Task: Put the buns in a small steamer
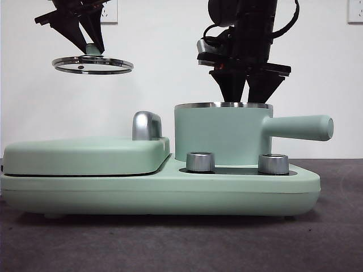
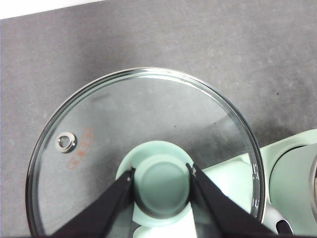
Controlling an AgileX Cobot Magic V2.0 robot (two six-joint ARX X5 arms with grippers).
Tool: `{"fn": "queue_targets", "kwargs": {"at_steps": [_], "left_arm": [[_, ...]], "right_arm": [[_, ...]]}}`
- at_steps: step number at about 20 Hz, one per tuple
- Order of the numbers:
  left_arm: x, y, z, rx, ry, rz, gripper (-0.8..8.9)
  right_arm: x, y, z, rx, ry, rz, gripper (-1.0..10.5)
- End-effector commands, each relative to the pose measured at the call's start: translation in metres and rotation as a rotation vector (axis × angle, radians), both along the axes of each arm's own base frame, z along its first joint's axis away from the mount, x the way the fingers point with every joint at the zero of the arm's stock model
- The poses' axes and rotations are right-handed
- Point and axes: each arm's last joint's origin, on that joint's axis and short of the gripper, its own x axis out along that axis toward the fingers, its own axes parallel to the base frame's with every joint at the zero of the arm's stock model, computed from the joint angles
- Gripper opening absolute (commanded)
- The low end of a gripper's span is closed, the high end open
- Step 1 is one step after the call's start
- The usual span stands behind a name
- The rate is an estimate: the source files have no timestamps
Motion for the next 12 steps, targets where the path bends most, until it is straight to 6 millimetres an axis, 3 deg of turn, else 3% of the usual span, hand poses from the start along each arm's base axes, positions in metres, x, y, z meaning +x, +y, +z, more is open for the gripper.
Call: {"fn": "queue_targets", "kwargs": {"at_steps": [1,4,7,12], "left_arm": [[-0.0035,-0.0007,0.0131,-0.017,-0.06,0.001,0.51],[-0.0024,-0.0009,0.0118,-0.016,-0.056,0.001,0.51],[-0.0019,-0.001,0.0112,-0.016,-0.055,0.001,0.51],[-0.0018,-0.001,0.0111,-0.016,-0.055,0.001,0.51]], "right_arm": [[0.0048,0.0059,-0.0032,-0.002,-0.003,0.021,1.8],[0.0056,0.0064,-0.0054,-0.003,0.004,0.022,1.9],[0.0059,0.0071,-0.0051,0.002,-0.002,0.023,3.3],[0.0042,0.0059,0.0011,0.002,-0.01,0.022,3.4]]}}
